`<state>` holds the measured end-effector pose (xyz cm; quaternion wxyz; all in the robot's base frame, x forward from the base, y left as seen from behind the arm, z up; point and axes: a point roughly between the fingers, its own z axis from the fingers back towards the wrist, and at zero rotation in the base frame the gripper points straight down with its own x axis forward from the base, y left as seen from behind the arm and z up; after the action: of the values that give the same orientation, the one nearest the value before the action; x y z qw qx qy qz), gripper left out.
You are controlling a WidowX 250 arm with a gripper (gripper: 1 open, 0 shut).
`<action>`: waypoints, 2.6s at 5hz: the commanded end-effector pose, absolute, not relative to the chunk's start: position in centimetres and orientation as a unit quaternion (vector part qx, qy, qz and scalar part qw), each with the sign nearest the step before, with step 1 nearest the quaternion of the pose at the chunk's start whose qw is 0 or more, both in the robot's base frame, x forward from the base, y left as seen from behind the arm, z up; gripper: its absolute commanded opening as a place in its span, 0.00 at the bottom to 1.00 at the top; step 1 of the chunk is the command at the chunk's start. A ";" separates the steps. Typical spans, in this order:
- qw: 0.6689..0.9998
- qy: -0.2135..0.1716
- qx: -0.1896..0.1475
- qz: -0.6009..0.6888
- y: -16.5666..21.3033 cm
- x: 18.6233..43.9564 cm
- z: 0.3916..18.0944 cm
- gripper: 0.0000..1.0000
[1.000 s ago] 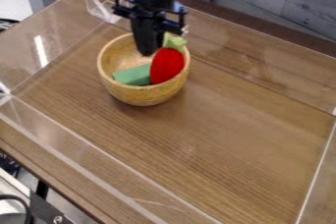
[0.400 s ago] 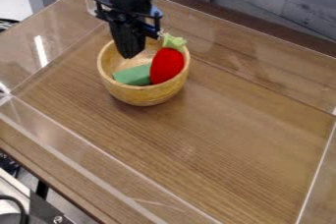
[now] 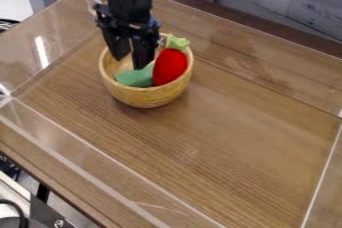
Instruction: Move the red fruit to the right
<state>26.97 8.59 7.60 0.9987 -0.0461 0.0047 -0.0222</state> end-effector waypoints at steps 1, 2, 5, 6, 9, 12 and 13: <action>0.999 -0.015 -0.039 -0.017 9.7 27.5 8.0 0.00; 0.999 -0.017 -0.041 -0.006 10.5 27.6 7.8 1.00; 0.998 -0.032 -0.045 0.018 7.6 28.2 10.4 1.00; 0.998 -0.033 -0.045 0.022 8.1 28.3 11.1 1.00; 0.998 -0.041 -0.041 0.015 6.4 30.0 11.1 1.00; 0.998 -0.026 -0.034 0.039 6.9 30.0 7.5 0.00; 0.996 -0.027 -0.034 0.073 6.0 30.8 6.6 0.00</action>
<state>30.11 5.95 5.63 0.9966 -0.0373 -0.0086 0.0731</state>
